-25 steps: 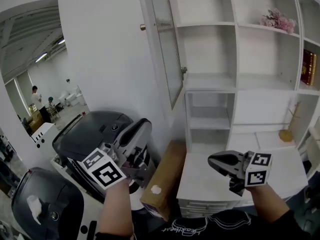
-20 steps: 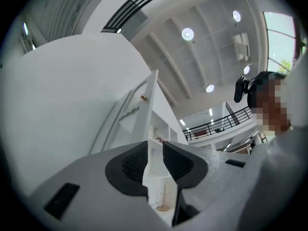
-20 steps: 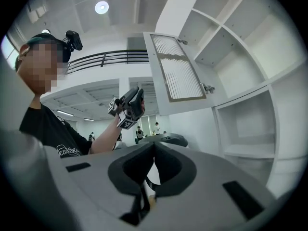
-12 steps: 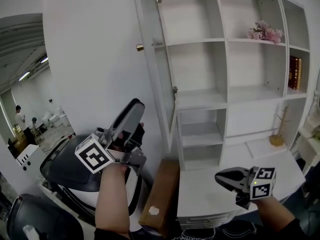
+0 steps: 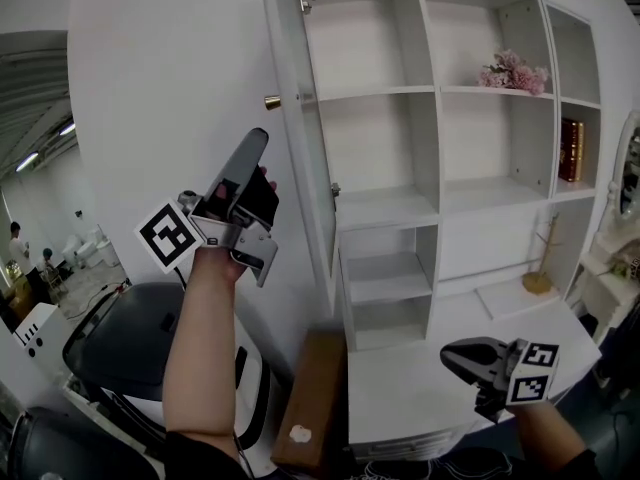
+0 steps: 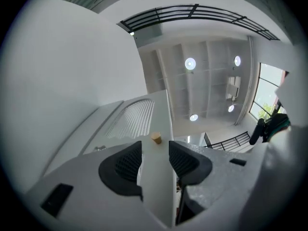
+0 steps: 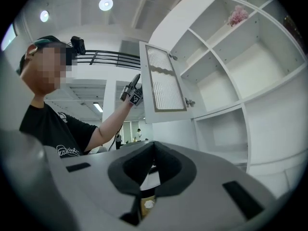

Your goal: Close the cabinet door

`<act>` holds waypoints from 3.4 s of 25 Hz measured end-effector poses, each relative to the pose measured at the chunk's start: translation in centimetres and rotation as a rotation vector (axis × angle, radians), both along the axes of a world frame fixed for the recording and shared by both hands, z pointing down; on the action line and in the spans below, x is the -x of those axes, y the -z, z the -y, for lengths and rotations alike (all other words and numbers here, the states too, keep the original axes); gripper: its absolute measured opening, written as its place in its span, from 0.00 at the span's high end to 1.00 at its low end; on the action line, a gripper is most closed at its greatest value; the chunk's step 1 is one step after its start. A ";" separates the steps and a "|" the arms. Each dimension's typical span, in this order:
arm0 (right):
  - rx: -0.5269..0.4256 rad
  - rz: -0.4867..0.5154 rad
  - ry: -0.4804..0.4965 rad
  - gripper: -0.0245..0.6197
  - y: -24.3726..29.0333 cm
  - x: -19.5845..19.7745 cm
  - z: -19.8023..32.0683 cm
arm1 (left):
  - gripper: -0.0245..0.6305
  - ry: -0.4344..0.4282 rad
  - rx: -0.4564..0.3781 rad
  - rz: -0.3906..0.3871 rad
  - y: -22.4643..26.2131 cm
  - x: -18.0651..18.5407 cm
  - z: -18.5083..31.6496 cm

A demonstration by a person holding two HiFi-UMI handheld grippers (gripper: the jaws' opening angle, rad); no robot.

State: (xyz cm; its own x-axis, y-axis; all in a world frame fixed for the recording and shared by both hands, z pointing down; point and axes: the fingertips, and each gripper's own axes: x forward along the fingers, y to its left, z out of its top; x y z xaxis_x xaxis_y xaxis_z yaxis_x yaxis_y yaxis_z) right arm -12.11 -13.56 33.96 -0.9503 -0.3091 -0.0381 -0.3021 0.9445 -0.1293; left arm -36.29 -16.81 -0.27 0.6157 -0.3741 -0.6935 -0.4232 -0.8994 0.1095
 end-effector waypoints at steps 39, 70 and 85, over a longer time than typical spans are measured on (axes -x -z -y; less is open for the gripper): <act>0.118 0.006 -0.042 0.96 -5.0 1.5 0.3 | 0.83 -0.169 -0.207 0.051 4.6 -3.0 1.3; 0.103 0.086 0.089 0.96 -1.6 -0.6 8.1 | 0.83 0.130 -0.260 0.247 4.3 -11.1 2.5; 0.110 0.117 0.103 0.96 -1.4 -4.6 11.5 | 0.84 0.328 -0.301 0.362 3.9 -16.6 5.4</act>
State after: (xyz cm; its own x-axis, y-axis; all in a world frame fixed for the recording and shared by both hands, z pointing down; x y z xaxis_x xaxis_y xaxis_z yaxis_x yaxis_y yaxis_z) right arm -7.56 -25.09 35.36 -0.9683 -0.2185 -0.1211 -0.1811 0.9479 -0.2621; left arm -19.65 -22.20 -4.21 0.7187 -0.4041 -0.5658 -0.6482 -0.6837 -0.3351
